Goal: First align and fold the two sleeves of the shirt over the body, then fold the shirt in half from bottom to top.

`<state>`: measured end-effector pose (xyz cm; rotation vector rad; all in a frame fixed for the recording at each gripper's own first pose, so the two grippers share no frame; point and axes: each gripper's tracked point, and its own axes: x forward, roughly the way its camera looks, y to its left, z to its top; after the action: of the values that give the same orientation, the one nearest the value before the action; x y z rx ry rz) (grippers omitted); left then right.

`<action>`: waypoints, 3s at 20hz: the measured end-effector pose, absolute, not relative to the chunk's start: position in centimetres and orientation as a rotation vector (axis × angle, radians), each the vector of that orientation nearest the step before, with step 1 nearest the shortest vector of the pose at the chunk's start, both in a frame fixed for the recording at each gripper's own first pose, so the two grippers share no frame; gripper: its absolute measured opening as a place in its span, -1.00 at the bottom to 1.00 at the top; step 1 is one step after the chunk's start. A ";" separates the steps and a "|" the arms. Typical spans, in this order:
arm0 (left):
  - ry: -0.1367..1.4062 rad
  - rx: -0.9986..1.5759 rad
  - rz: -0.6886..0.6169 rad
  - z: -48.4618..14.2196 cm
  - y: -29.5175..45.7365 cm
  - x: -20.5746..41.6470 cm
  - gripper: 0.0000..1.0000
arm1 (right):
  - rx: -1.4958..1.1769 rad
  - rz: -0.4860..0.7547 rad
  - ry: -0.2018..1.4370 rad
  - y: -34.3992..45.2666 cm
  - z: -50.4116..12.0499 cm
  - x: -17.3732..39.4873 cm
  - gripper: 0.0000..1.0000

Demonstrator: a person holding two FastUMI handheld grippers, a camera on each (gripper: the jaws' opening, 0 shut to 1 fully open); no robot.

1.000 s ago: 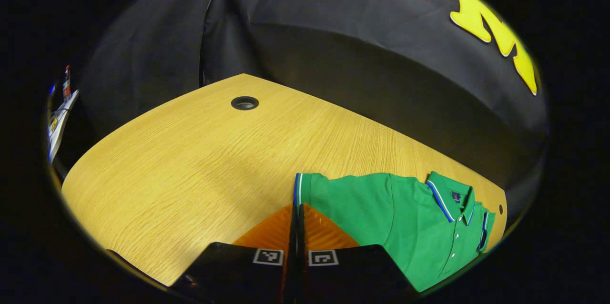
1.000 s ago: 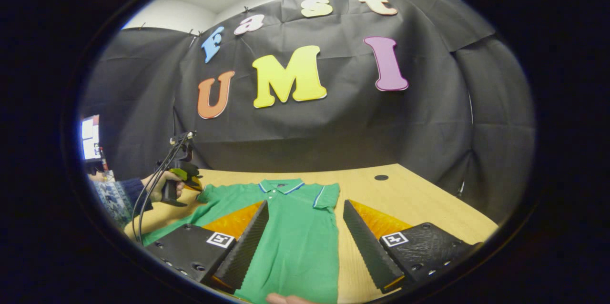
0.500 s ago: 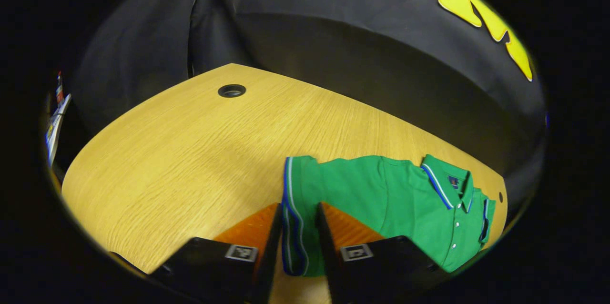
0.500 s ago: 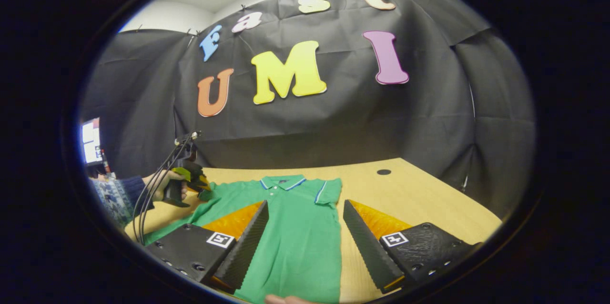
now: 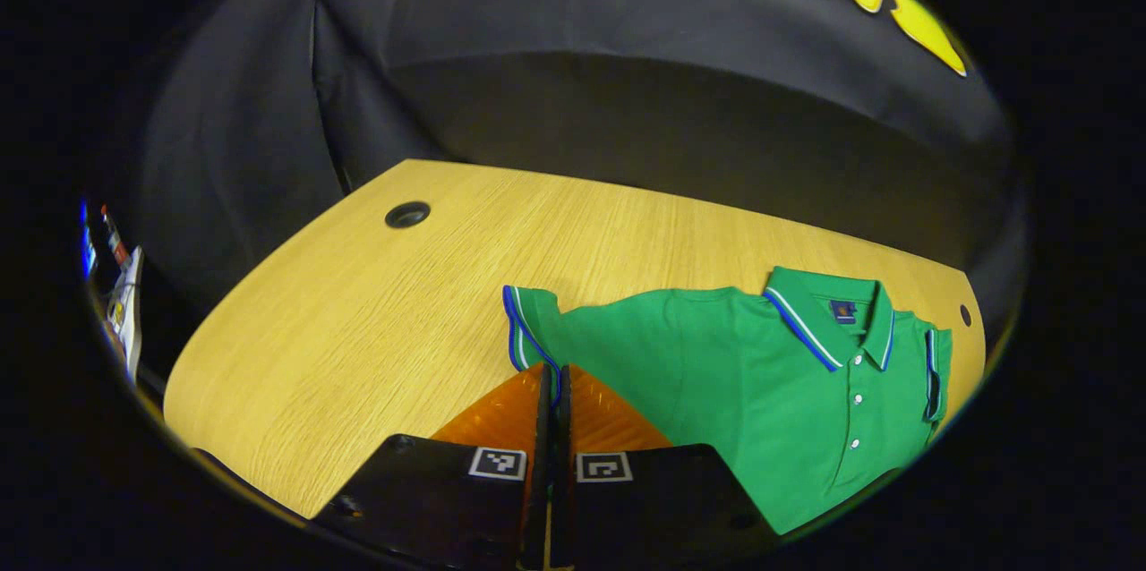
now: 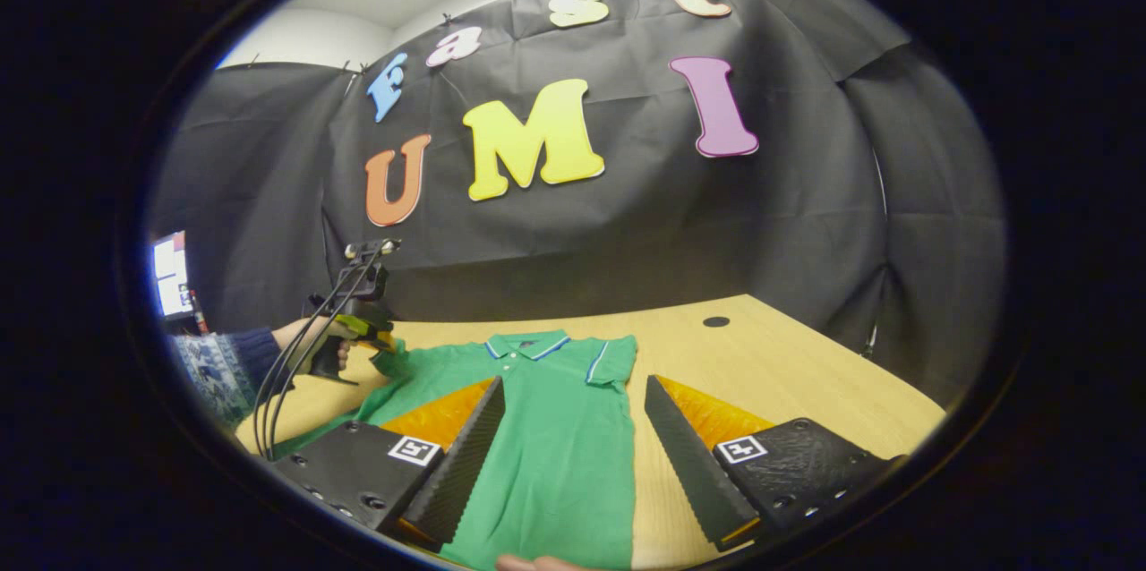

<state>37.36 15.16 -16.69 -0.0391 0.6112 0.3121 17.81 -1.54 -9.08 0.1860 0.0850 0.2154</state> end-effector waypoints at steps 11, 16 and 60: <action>0.558 0.108 0.149 -13.0 3.0 36.2 1.00 | 0.167 0.197 0.047 -2.2 -6.2 14.3 0.92; 0.445 0.082 0.089 -8.1 0.9 30.0 1.00 | 0.160 0.172 0.034 -2.9 -3.2 10.5 0.83; 0.371 -0.046 0.095 -22.6 8.5 0.1 1.00 | 0.073 0.077 0.422 -1.8 -24.4 3.8 0.89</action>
<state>0.07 8.53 -22.64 -0.0460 0.3710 0.0953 3.76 -1.78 -24.38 0.0733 0.4218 0.0771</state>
